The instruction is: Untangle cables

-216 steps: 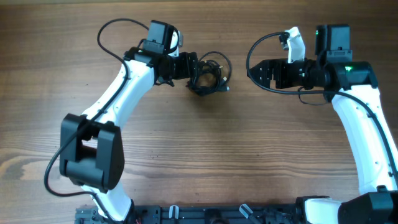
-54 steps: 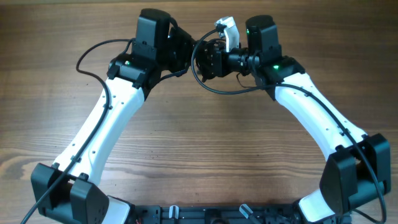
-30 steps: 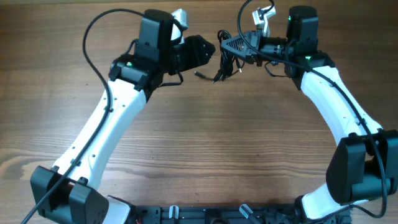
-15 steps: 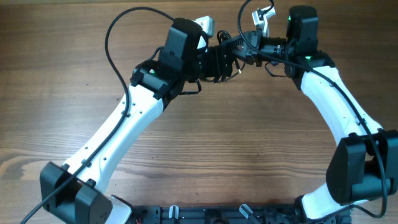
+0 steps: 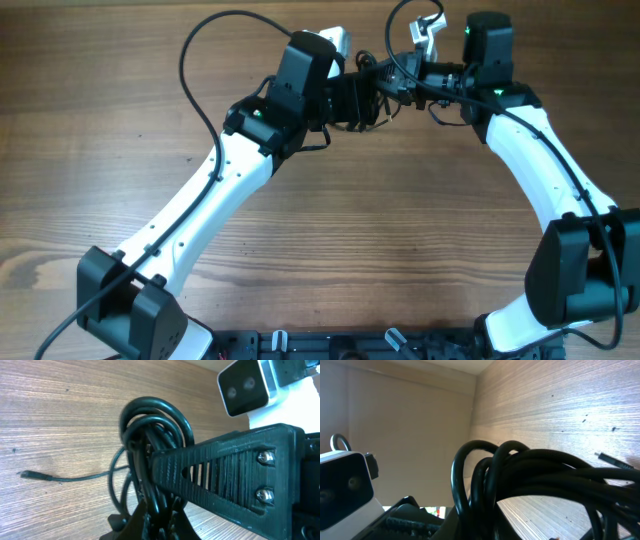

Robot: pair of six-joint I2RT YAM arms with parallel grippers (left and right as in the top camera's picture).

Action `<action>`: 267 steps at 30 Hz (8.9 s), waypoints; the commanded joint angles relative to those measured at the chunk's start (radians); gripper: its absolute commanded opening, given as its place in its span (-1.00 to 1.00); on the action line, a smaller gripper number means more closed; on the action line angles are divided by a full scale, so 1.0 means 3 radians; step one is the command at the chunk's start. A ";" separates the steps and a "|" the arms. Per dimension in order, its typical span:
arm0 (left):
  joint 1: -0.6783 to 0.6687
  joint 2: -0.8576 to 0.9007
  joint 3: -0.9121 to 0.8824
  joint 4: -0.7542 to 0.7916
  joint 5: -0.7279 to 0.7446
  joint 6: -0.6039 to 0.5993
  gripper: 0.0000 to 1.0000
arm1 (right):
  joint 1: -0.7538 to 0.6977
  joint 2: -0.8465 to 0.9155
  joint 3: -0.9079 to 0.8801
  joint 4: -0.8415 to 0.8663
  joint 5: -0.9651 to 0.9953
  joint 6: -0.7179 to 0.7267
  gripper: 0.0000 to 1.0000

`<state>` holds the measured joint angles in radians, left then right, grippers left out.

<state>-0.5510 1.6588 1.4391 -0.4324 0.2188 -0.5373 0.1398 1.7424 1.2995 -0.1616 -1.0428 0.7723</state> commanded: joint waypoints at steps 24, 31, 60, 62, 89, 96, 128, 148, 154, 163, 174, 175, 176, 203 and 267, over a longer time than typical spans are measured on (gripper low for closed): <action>0.0064 0.0045 -0.0004 -0.0963 -0.0909 -0.0501 -0.92 | -0.0518 -0.0061 0.0062 0.0104 -0.0287 -0.0314 -0.91; 0.0064 0.0045 -0.0005 -0.1166 -0.1137 -0.0379 -0.92 | -0.0684 -0.0061 0.0062 0.1144 -0.1212 0.0738 -0.91; 0.0137 0.0045 -0.0006 -0.1839 -0.1230 -0.0514 0.41 | -0.0684 -0.0053 0.0061 -0.0851 0.0448 -0.0944 -0.62; 0.0202 0.0045 -0.0039 -0.2007 -0.1228 -0.0534 0.44 | -0.0626 -0.0053 0.0061 -0.0974 0.0559 -0.1020 -0.54; 0.0694 0.1105 -0.0528 -0.0959 -0.0856 -0.0707 -0.38 | -0.0454 -0.0053 0.0061 -0.1492 0.0858 -0.1335 -0.45; 0.0713 0.0908 -0.0416 -0.0927 -0.0615 -0.0366 -0.92 | -0.0347 -0.0055 0.0061 -0.1504 0.0598 -0.1644 -0.46; 0.0710 -0.0423 -0.0256 -0.0415 -0.0037 0.0605 -0.92 | 0.0562 -0.0559 0.0253 -0.0701 0.1189 -0.0586 -0.22; 0.0389 -0.0425 -0.0256 -0.0435 0.0008 -0.0027 -0.92 | 0.0827 -0.0004 0.0249 -0.0123 0.1963 0.0388 -0.26; 0.0389 -0.0425 -0.0256 -0.0409 0.0080 -0.0081 -0.92 | 0.0828 0.0155 0.0243 -0.0200 0.1902 0.0306 -0.29; 0.0387 -0.0425 -0.0256 -0.0413 0.0116 -0.0056 -0.92 | 0.0842 0.0224 0.0243 -0.0273 0.1614 0.0313 -0.28; 0.0387 -0.0425 -0.0256 -0.0399 0.0401 -0.0057 -0.92 | 0.0998 0.0341 0.0243 -0.0284 0.1768 0.0430 -0.46; 0.0387 -0.0425 -0.0256 -0.0399 0.0439 -0.0057 -0.92 | 0.0998 0.0378 0.0243 -0.0281 0.1768 0.0429 -0.63; 0.0387 -0.0425 -0.0256 -0.0399 0.0458 -0.0056 -0.92 | 0.0998 0.0393 0.0243 -0.0277 0.1768 0.0429 -0.77; 0.0390 -0.0397 -0.0259 -0.0900 0.1325 0.2185 -0.92 | -0.0163 -0.0697 0.0244 -0.1036 0.1198 -0.0979 -0.88; 0.2179 0.0034 -0.0314 -0.1742 0.0647 0.0497 0.47 | 0.1559 0.0647 0.0289 -0.0768 0.1740 -0.0989 -0.91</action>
<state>0.1440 1.6718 1.3632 -0.9611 0.3893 -0.4240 0.6632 2.0186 1.3624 -0.4133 -0.3832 0.4564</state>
